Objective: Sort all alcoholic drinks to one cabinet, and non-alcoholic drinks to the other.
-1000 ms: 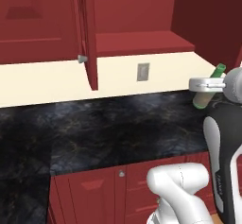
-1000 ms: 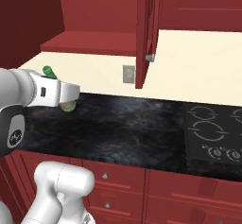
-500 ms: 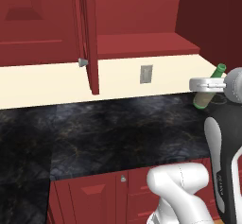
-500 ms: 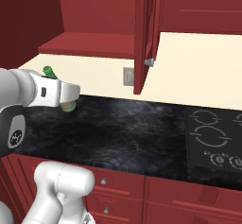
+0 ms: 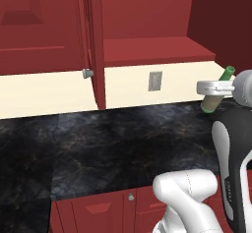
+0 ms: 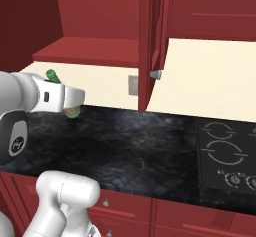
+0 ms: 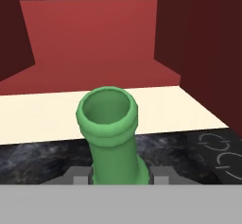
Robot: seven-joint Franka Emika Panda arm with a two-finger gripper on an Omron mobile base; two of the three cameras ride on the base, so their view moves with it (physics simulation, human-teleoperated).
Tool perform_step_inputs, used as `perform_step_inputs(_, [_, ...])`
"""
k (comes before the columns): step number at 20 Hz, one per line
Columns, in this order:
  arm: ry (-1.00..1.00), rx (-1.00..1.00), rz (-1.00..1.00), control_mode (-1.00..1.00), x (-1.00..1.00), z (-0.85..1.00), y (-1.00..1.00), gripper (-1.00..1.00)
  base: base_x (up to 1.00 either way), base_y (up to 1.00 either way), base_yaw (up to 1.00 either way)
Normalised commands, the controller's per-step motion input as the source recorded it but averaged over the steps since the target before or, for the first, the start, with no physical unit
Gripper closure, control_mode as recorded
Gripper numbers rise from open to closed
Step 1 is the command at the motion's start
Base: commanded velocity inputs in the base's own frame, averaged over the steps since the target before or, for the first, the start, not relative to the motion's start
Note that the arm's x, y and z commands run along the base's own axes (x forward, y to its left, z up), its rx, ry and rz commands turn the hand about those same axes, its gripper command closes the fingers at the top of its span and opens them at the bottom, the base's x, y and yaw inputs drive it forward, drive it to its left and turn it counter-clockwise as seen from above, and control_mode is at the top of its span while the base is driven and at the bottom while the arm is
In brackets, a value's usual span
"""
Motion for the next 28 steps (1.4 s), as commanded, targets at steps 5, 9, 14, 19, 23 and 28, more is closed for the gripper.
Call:
perform_step_inputs(5, [0.00, 0.00, 0.00, 1.00, 0.00, 0.00, 0.00, 1.00, 0.34, 0.00, 0.00])
perform_step_inputs(9, [0.00, 0.00, 0.00, 1.00, 0.00, 0.00, 0.00, 1.00, 0.32, 0.00, 0.00])
perform_step_inputs(14, [0.00, -0.01, 0.00, -1.00, 0.06, 0.02, 0.00, 1.00, 0.12, 0.00, 0.00])
perform_step_inputs(19, [-0.03, -0.03, 0.00, -1.00, 0.00, 0.24, 0.00, 1.00, 0.00, 0.00, 0.00])
perform_step_inputs(23, [-0.02, -0.03, 0.00, -1.00, 0.00, 0.26, 0.00, 1.00, 0.00, 0.00, 0.00])
perform_step_inputs(28, [0.00, -0.02, 0.00, -1.00, 0.01, 0.17, 0.00, 1.00, 0.00, 0.00, 0.00])
